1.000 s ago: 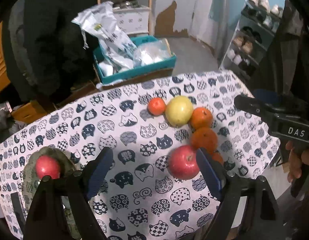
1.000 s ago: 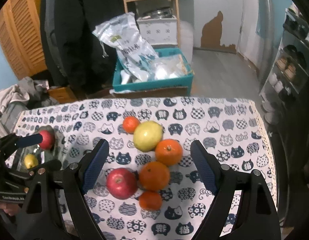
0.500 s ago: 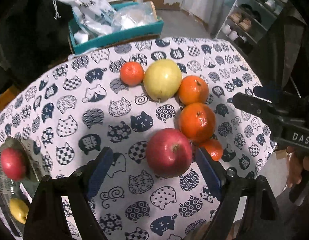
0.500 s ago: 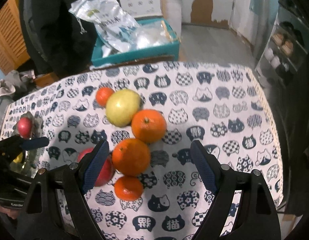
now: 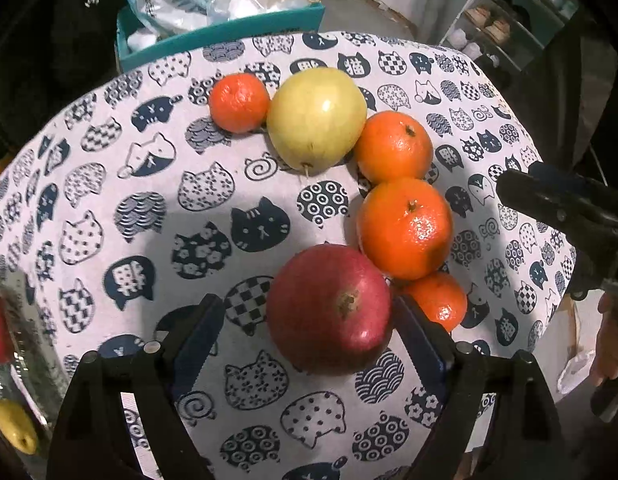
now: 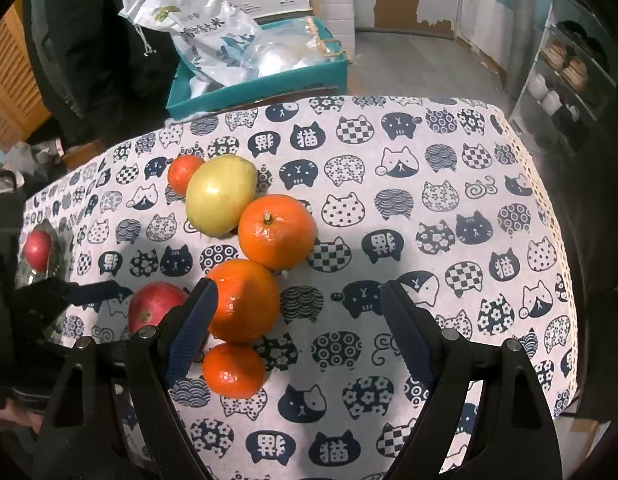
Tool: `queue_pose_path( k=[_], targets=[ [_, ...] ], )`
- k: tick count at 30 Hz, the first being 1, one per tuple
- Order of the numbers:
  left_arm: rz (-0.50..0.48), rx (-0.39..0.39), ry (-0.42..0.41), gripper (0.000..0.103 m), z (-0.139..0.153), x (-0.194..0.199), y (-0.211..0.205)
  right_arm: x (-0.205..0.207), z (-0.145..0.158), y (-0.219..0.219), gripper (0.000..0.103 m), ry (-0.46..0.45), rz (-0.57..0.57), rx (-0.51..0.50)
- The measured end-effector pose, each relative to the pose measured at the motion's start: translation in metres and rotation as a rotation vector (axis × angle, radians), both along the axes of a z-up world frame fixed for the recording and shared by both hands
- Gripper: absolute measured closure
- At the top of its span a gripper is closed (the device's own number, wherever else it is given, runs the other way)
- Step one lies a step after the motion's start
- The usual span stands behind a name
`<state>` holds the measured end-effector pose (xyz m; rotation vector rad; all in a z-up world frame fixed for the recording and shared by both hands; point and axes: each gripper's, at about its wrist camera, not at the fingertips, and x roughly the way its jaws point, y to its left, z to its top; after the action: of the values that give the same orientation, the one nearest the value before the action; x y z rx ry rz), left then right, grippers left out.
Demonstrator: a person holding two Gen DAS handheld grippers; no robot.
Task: Organize fruits
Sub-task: 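Move the left tool toward the other red apple while the right tool approaches a tangerine, then close the left tool on the red apple while the right tool grasps the tangerine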
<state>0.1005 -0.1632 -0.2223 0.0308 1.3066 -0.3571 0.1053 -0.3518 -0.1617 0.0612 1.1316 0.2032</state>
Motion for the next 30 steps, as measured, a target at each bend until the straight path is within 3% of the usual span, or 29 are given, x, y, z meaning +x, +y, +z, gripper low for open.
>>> queue_pose_path(
  k=[9, 11, 16, 30],
  targets=[
    [-0.044, 0.028, 0.014, 0.015, -0.023, 0.004, -0.011, 0.005, -0.013, 0.002, 0.019, 0.028, 0.005, -0.006],
    [-0.056, -0.003, 0.029, 0.026, -0.027, 0.005, -0.011, 0.006, -0.014, 0.002, 0.019, 0.030, 0.007, -0.005],
    [-0.090, 0.003, 0.004, 0.030, -0.024, 0.002, -0.014, 0.009, -0.019, 0.007, 0.019, 0.040, 0.021, -0.007],
    [-0.020, 0.039, -0.074, 0.030, 0.002, 0.003, 0.018, 0.018, -0.045, 0.039, 0.019, 0.114, 0.078, 0.052]
  ],
)
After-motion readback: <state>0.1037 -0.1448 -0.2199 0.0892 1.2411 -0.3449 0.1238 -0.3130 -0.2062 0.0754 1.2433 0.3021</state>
